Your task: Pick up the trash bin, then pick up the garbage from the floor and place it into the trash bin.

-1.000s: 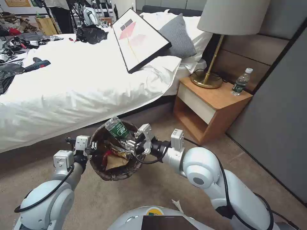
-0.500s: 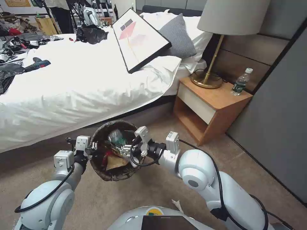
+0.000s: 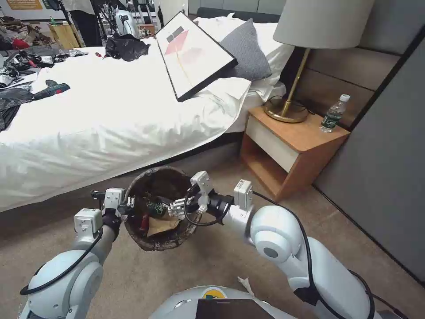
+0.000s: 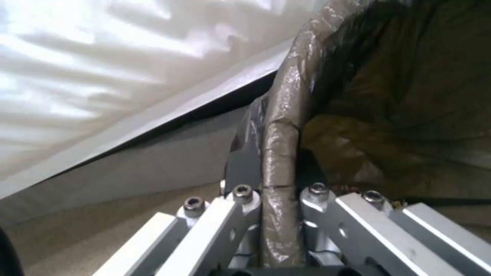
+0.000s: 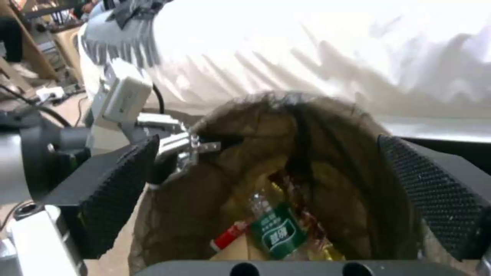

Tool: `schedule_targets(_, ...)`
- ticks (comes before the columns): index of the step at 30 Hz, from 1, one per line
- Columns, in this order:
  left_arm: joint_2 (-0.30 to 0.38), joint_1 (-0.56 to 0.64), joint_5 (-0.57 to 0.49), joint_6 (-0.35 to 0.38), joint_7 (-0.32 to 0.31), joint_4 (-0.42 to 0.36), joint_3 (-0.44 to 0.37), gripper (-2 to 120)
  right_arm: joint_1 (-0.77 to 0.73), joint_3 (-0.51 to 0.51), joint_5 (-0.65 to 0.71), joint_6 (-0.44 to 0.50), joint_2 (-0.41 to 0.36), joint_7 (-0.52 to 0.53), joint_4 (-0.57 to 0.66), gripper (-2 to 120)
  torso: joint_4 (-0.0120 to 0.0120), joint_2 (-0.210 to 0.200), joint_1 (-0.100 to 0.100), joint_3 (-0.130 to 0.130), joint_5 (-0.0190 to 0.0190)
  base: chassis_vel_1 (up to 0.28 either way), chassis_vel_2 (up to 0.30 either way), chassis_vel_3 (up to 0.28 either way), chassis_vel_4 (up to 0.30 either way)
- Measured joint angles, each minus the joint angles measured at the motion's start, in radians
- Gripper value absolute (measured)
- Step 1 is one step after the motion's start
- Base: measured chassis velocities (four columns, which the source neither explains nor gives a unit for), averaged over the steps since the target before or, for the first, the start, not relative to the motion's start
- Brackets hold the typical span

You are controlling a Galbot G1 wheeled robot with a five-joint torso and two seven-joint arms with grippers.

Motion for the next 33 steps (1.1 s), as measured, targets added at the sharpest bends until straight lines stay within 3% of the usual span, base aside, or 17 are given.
schedule_targets(8, -0.001, 0.003, 0.000, 0.000, 0.000, 0.000, -0.002, 3, 0.004, 0.099, 0.054, 0.020, -0.022, -0.004, 0.059, 100, 0.0000, 0.000, 0.000, 0.000, 0.0000, 0.000, 0.000, 0.000, 0.000)
schedule_targets(13, -0.001, 0.003, 0.000, 0.000, -0.001, 0.000, -0.005, 3, -0.025, 0.162, 0.049, 0.081, -0.051, 0.004, 0.097, 100, 0.0002, 0.000, 0.000, 0.000, 0.0001, 0.000, 0.000, 0.000, 0.000)
schedule_targets(17, -0.003, 0.002, 0.000, 0.000, 0.000, 0.000, -0.011, 3, -0.124, 0.252, -0.128, 0.147, -0.056, -0.012, 0.091, 100, 0.0001, 0.000, 0.000, 0.000, 0.0002, 0.000, 0.000, 0.000, 0.000)
schedule_targets(19, -0.003, 0.002, 0.000, 0.000, 0.000, 0.000, -0.013, 3, -0.136, 0.263, -0.146, 0.153, -0.055, -0.015, 0.090, 100, -0.0001, 0.000, 0.000, 0.000, 0.0001, 0.000, 0.000, 0.000, 0.000)
schedule_targets(21, 0.000, 0.000, -0.001, 0.000, 0.000, 0.000, -0.017, 3, -0.230, 0.366, -0.230, 0.196, -0.029, -0.018, 0.088, 100, -0.0002, 0.000, 0.000, 0.000, 0.0001, 0.000, 0.000, 0.000, 0.000)
schedule_targets(23, -0.001, 0.000, -0.001, 0.000, 0.001, 0.000, -0.017, 3, -0.248, 0.390, -0.241, 0.204, -0.022, -0.018, 0.088, 100, 0.0002, 0.000, 0.000, 0.000, 0.0001, 0.000, 0.000, 0.000, 0.000)
schedule_targets(27, -0.004, -0.001, -0.001, 0.000, -0.001, 0.000, -0.015, 3, -0.412, 0.541, -0.381, 0.302, 0.063, -0.034, 0.091, 100, -0.0001, 0.000, 0.000, 0.000, 0.0001, 0.000, 0.000, 0.000, 0.000)
schedule_targets(33, -0.006, -0.009, -0.002, 0.000, 0.000, 0.000, -0.010, 3, -0.577, 0.620, -0.539, 0.422, 0.167, -0.046, 0.113, 100, -0.0002, 0.000, 0.000, 0.000, 0.0000, 0.000, 0.000, 0.000, 0.000)
